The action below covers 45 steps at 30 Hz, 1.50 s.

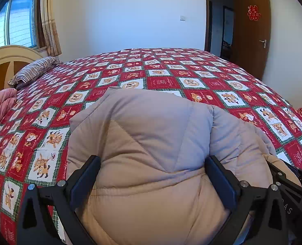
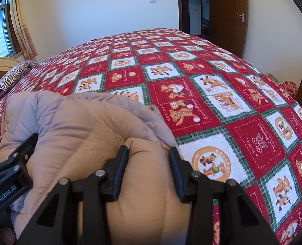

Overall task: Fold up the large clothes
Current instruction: 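Press the folded jacket bundle down with both tools, then grasp the jacket bundle edge with both tools and lift it up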

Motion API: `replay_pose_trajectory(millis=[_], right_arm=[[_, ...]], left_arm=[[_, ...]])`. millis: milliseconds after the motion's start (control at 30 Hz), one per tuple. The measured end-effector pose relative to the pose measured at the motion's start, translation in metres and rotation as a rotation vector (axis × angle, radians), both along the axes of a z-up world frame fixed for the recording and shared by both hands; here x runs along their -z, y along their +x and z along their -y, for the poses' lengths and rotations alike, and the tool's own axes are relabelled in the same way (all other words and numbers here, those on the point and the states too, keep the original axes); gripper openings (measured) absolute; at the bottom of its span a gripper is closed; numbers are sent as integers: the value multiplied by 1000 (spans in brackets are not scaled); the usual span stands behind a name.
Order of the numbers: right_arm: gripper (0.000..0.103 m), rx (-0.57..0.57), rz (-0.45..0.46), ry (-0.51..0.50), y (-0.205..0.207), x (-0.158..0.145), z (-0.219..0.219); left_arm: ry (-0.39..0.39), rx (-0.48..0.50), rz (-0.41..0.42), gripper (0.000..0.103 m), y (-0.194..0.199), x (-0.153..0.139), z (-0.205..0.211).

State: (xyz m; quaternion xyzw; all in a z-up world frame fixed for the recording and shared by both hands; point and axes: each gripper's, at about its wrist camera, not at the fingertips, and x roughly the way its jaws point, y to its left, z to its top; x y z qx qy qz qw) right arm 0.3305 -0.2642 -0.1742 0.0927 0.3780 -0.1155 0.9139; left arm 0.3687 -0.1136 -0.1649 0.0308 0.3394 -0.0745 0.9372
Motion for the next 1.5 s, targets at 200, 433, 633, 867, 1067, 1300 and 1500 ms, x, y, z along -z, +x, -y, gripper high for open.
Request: replay_pose_trajectory(millis=[200, 433, 633, 867, 1067, 1300, 1500], right_arm=[[43, 4, -1, -2, -1, 1, 0], [43, 2, -30, -11, 5, 4, -1], [44, -10, -55, -13, 7, 3, -2], [52, 26, 54, -8, -12, -56, -2], [51, -167, 25, -42, 8, -45, -49], [48, -159, 16, -78, 7, -16, -30], [48, -148, 23, -45, 3, -9, -23]], left_arm=[[13, 2, 0, 102, 0, 1, 2], [25, -1, -7, 102, 2, 3, 5], [23, 11, -52, 102, 5, -5, 1], [-44, -82, 59, 102, -15, -57, -59], [-84, -107, -39, 102, -9, -13, -69], [-134, -99, -72, 102, -5, 5, -50], [-79, -111, -66, 102, -3, 10, -39]])
